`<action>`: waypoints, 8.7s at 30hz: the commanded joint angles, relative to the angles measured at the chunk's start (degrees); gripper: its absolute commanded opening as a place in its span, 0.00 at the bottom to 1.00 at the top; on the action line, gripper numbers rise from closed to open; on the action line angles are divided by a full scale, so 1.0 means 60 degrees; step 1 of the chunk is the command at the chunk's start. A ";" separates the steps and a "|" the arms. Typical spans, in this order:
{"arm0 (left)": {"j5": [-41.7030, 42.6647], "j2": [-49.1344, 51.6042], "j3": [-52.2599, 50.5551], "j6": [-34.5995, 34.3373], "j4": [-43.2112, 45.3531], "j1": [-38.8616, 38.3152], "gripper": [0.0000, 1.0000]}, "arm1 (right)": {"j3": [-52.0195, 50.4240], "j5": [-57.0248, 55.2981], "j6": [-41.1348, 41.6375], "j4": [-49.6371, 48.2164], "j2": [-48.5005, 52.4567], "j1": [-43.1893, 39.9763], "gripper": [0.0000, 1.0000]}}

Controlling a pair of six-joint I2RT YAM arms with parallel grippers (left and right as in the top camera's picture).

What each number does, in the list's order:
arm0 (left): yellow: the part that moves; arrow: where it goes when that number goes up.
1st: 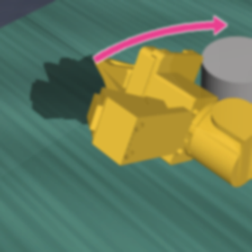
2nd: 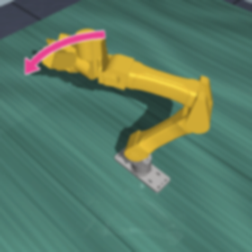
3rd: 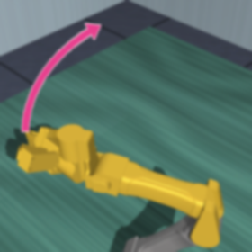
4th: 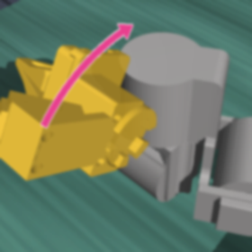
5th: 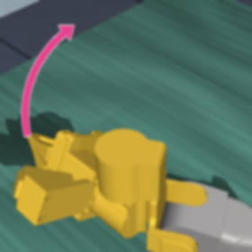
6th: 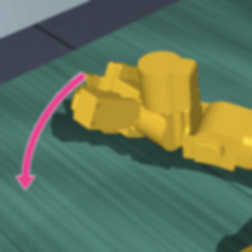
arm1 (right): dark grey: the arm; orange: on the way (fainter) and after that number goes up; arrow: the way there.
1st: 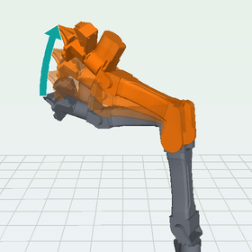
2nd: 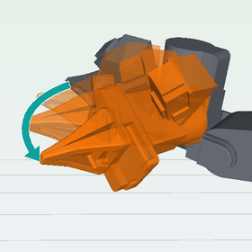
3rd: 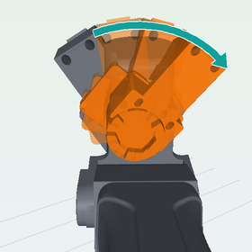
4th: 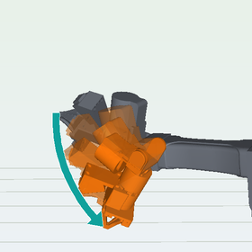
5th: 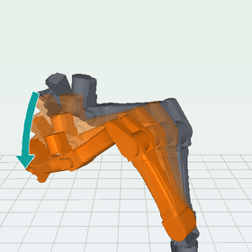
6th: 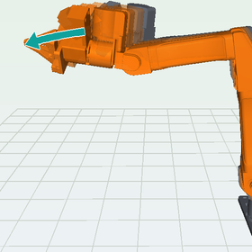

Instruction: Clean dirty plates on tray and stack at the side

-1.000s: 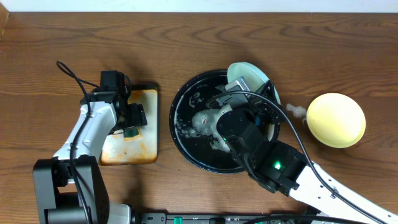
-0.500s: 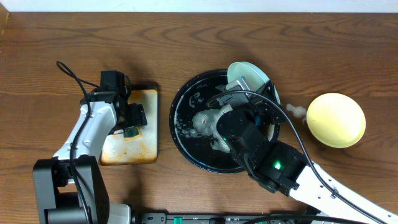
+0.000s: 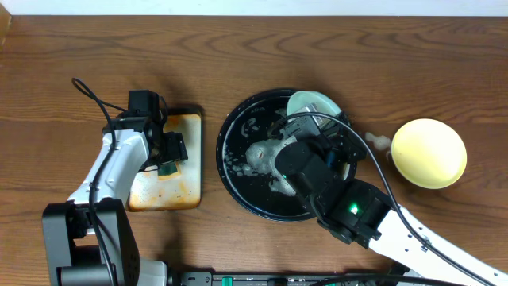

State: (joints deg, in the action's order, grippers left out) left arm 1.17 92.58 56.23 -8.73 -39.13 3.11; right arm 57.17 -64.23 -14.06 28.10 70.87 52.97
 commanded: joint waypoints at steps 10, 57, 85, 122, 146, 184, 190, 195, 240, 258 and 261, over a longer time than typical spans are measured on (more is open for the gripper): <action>-0.0055 -0.0015 -0.0084 0.0058 -0.0033 0.0015 0.84 | 0.0029 0.2532 0.2710 0.0572 -0.0047 -0.1439 0.01; -0.0055 -0.0015 -0.0084 0.0058 -0.0033 0.0015 0.85 | 0.0160 1.0233 0.5060 0.2087 -0.0357 -0.7949 0.01; -0.0055 -0.0015 -0.0084 0.0058 -0.0033 0.0015 0.85 | 0.0131 1.0000 0.6801 0.2164 0.2477 -1.4619 0.01; -0.0055 -0.0015 -0.0084 0.0058 -0.0033 0.0015 0.85 | 0.0135 1.6844 0.4116 0.3268 -0.1705 -0.7843 0.99; -0.0055 -0.0015 -0.0084 0.0058 -0.0033 0.0015 0.85 | -0.2473 1.4083 -0.0142 0.0149 -0.7242 -0.8626 0.99; -0.0055 -0.0015 -0.0084 0.0058 -0.0033 0.0015 0.85 | -0.9475 1.3712 -0.0022 -0.4222 -1.1748 -0.8637 0.99; -0.0051 -0.0015 -0.0084 0.0058 -0.0029 0.0015 0.85 | -0.9475 1.3708 -0.0022 -0.4222 -1.1748 -0.8637 0.99; -0.0055 -0.0714 -0.0299 0.0058 -0.0062 -0.0066 0.85 | -0.9475 1.3712 -0.0025 -0.4222 -1.1748 -0.8637 0.99; -0.0521 -1.5413 -0.9278 0.0594 0.5938 -0.0390 0.85 | -0.9475 1.3712 -0.0022 -0.4222 -1.1748 -0.8637 0.99; -0.0525 -1.5391 -0.9333 0.0597 0.5872 -0.0390 0.85 | -0.9475 1.3712 -0.0022 -0.4222 -1.1748 -0.8637 0.99; -0.0525 -1.5391 -0.9333 0.0601 0.5872 -0.0390 0.85 | -0.9475 1.3712 -0.0022 -0.4222 -1.1748 -0.8637 0.99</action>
State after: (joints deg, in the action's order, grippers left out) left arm -1.67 0.62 2.17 -5.72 -3.18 0.99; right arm 0.40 18.17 -14.33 2.48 0.69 1.32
